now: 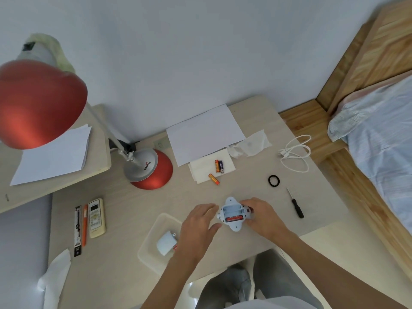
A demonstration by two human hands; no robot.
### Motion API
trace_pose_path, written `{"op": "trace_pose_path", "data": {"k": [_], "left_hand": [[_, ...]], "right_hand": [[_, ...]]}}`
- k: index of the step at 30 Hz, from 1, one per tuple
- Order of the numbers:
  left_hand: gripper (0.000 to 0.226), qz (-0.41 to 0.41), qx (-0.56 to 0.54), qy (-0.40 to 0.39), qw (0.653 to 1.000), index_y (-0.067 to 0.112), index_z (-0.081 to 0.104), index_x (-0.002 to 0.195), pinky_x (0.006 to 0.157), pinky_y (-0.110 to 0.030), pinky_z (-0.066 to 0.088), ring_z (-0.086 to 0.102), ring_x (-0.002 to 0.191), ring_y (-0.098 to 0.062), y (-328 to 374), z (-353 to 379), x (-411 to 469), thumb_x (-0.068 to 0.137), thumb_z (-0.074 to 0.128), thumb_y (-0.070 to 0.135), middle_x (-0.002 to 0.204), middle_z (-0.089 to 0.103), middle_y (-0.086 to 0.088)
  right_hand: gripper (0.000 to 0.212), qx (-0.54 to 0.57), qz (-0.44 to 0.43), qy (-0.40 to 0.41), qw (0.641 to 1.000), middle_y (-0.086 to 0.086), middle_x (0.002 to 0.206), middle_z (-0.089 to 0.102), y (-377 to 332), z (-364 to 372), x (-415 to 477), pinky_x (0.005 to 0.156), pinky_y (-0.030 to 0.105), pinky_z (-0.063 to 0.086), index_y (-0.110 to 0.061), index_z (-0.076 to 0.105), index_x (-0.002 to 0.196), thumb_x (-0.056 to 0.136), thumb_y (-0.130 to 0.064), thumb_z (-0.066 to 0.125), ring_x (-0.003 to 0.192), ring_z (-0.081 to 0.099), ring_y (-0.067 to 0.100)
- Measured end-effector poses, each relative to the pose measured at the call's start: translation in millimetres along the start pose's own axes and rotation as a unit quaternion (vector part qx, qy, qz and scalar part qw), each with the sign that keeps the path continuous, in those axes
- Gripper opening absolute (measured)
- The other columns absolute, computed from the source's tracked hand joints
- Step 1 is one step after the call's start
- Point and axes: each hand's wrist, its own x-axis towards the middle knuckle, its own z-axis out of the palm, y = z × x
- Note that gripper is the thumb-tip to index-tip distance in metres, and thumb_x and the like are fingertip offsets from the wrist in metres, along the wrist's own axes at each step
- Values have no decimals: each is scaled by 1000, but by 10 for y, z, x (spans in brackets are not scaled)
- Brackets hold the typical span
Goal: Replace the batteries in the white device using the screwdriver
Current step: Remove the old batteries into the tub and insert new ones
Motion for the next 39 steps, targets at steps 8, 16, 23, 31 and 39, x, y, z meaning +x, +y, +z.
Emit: {"op": "trace_pose_path", "data": {"k": [8,16,23,31,39], "left_hand": [[67,101,66,-145,982,24,49,151,105,-40,56,51,139,-24,-11,470,393,92,77,42,157,47,-6],[65,212,79,-180,957,22,47,149,98,-35,58,52,130,-22,-121,433,583,94,72,43,146,49,-5],[60,268,101,-225,931,30,40,154,107,-31,53,46,136,-19,-209,338,660,101,65,41,155,40,-3],[53,315,119,-236,911,35,48,147,104,-34,52,46,128,-21,-186,293,767,98,69,39,149,43,-5],[47,316,138,-251,905,33,52,133,96,-33,56,48,115,-21,-142,296,834,93,75,41,141,45,-7]], "right_hand": [[34,5,-8,3,1000,-4,109,69,-20,-15,24,94,29,56,-24,72,122,89,-28,80,96,65,12],[43,-17,-20,-5,1000,-4,118,68,-2,4,39,99,30,55,-23,67,130,88,-23,80,103,66,13],[32,-13,-24,-17,999,0,109,67,-24,-34,59,90,37,57,-19,70,121,89,-21,74,94,66,18],[41,-12,-18,-30,999,1,114,66,-4,-18,70,91,37,56,-19,68,127,87,-14,73,99,66,21],[35,-21,-18,-33,999,4,111,66,-40,-44,73,89,38,57,-17,67,125,90,-16,72,95,66,23]]}}
